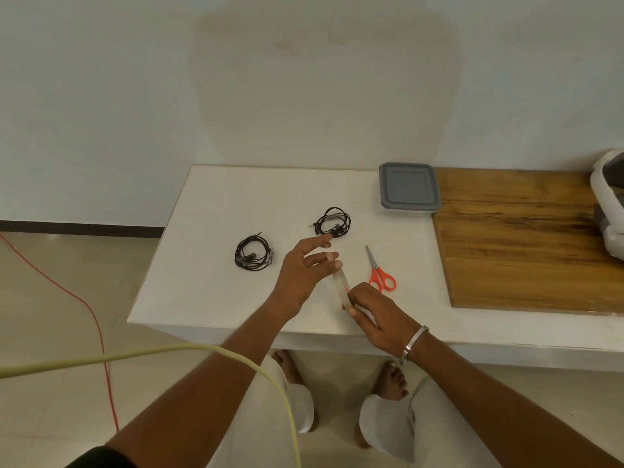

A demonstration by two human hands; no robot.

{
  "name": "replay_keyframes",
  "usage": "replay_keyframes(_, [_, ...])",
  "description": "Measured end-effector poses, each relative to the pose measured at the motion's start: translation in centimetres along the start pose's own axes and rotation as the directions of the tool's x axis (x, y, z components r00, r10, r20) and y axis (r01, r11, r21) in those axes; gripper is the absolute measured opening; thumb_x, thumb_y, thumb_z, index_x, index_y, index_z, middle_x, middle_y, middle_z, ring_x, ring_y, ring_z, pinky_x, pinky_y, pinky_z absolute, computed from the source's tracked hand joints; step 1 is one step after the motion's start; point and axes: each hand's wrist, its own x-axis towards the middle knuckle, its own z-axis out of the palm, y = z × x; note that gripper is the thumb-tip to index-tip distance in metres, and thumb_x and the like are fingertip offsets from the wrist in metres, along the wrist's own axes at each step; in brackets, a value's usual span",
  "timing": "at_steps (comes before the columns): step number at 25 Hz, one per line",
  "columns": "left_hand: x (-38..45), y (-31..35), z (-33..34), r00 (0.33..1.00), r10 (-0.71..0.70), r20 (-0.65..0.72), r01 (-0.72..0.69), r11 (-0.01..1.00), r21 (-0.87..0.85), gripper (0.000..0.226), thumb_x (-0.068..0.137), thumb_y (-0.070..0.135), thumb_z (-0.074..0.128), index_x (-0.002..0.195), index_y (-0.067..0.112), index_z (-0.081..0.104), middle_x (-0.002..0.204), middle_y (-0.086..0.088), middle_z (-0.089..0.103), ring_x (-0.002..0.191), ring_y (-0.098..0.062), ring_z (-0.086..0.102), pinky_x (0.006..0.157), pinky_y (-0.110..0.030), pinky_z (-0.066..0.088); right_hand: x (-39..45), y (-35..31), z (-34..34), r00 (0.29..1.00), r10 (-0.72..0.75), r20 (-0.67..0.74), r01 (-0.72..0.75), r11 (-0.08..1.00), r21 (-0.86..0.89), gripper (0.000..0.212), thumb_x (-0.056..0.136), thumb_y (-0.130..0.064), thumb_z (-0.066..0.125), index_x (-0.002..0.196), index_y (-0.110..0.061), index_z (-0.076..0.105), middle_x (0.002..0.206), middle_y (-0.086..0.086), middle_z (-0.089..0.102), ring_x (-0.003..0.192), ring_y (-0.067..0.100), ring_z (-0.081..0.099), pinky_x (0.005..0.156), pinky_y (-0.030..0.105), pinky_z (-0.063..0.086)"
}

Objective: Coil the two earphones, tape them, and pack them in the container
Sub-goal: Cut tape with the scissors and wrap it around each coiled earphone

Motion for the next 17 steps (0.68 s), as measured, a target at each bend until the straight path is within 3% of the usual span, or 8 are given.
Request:
replay_keyframes(5, [0.0,0.5,0.1,0.999,0.022,0.033,-0.025,0.997,0.077,0.053,0.081,0.000,0.074,0.129,0.016,0.058,0.120,-0.002,0.062,0.106,-0.014,0.067,0.087,-0.024,0.055,-0.1,-0.2,0.0,1.000,0.008,-0.006,-0.008,1.000,-0.023,0.031,0.094,-0.036,0.040,0.112,-0.015,0.055,0.108,-0.004,0.055,0.096,0.007,0.053,0.084,0.013,0.043])
replay_keyframes(7, [-0.1,0.8,0.0,0.999,0.031,0.016,-0.032,0.991,0.128,0.046,0.084,0.003,0.071,0.127,0.017,0.059,0.121,-0.003,0.062,0.103,-0.011,0.068,0.084,-0.019,0.051,-0.3,0.2,-0.9,0.992,0.048,-0.114,-0.051,0.998,-0.027,0.033,0.095,-0.032,0.038,0.115,-0.014,0.057,0.112,-0.002,0.055,0.102,0.010,0.053,0.088,0.017,0.044])
replay_keyframes(9, [-0.2,0.9,0.1,0.999,0.045,0.010,-0.046,0.985,0.167,0.042,0.087,-0.001,0.066,0.126,0.014,0.060,0.122,-0.006,0.061,0.100,-0.011,0.069,0.080,-0.015,0.050,-0.5,1.1,-1.7,0.956,0.063,-0.285,-0.119,0.976,-0.182,0.023,0.094,-0.020,0.045,0.112,-0.014,0.058,0.109,0.001,0.056,0.099,0.017,0.055,0.086,0.030,0.047])
replay_keyframes(11, [-0.3,0.9,0.3,0.998,0.058,0.025,-0.061,0.980,0.188,0.042,0.087,-0.009,0.062,0.125,0.010,0.059,0.121,-0.010,0.060,0.099,-0.013,0.069,0.080,-0.017,0.053,-0.7,1.9,-2.4,0.885,0.152,-0.440,-0.332,0.868,-0.368,0.022,0.091,-0.017,0.052,0.112,-0.014,0.058,0.113,0.006,0.055,0.102,0.024,0.054,0.086,0.039,0.044])
replay_keyframes(13, [-0.2,1.0,0.6,0.996,0.083,0.037,-0.090,0.968,0.233,0.044,0.087,-0.013,0.059,0.123,0.011,0.060,0.122,-0.012,0.059,0.099,-0.016,0.068,0.085,-0.024,0.056,-0.8,2.7,-2.8,0.815,0.320,-0.483,-0.536,0.732,-0.420,0.031,0.092,-0.027,0.053,0.119,-0.014,0.055,0.124,0.009,0.050,0.113,0.027,0.048,0.093,0.043,0.041])
replay_keyframes(15, [-0.1,1.2,0.7,0.993,0.105,0.051,-0.115,0.955,0.273,0.045,0.086,-0.015,0.056,0.122,0.013,0.060,0.122,-0.012,0.058,0.098,-0.017,0.067,0.090,-0.030,0.056,-1.0,3.2,-2.9,0.780,0.437,-0.448,-0.616,0.661,-0.428,0.037,0.092,-0.034,0.051,0.122,-0.013,0.053,0.125,0.010,0.048,0.113,0.028,0.047,0.095,0.043,0.042])
replay_keyframes(17, [0.0,1.1,0.8,0.991,0.116,0.071,-0.132,0.945,0.298,0.047,0.086,-0.015,0.056,0.124,0.013,0.059,0.122,-0.012,0.058,0.097,-0.017,0.067,0.092,-0.034,0.055,-1.1,3.5,-3.0,0.784,0.449,-0.429,-0.617,0.641,-0.456,0.036,0.091,-0.036,0.052,0.119,-0.012,0.053,0.118,0.009,0.051,0.106,0.026,0.050,0.089,0.038,0.045])
